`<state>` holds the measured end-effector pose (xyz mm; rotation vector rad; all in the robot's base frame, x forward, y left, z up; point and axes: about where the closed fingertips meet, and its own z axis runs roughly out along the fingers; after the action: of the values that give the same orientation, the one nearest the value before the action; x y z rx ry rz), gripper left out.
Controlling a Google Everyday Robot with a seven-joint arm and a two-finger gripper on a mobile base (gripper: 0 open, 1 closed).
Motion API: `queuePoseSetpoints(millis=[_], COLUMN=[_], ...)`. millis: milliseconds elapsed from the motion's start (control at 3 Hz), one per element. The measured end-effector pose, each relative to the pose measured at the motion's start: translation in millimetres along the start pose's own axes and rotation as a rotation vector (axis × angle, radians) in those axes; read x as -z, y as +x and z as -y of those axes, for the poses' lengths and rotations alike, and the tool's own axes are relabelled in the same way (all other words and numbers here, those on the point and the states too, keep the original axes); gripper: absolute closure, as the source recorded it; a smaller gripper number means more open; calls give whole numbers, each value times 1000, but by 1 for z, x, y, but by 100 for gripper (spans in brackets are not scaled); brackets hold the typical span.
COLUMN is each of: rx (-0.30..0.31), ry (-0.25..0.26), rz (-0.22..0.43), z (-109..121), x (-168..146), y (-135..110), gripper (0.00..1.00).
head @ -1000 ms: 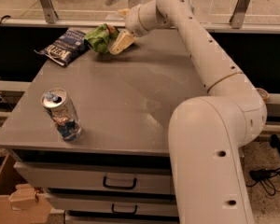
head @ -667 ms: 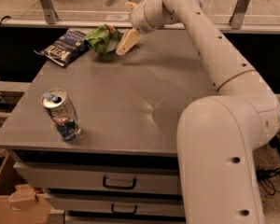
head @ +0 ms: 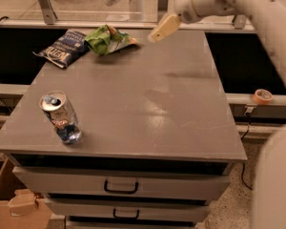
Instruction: Move green rice chip bag near blue chip bag
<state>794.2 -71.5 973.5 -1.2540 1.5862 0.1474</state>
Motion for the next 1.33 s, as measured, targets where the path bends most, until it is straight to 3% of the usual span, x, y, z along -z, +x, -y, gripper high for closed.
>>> queuePoseSetpoints(millis=[667,1000,1333], rx=[-103,-128,-72], ry=[316,395,399], rz=[116,98,95], z=[27,41,53], x=[155,197,189], y=[6,32,23], gripper=[0,0,0])
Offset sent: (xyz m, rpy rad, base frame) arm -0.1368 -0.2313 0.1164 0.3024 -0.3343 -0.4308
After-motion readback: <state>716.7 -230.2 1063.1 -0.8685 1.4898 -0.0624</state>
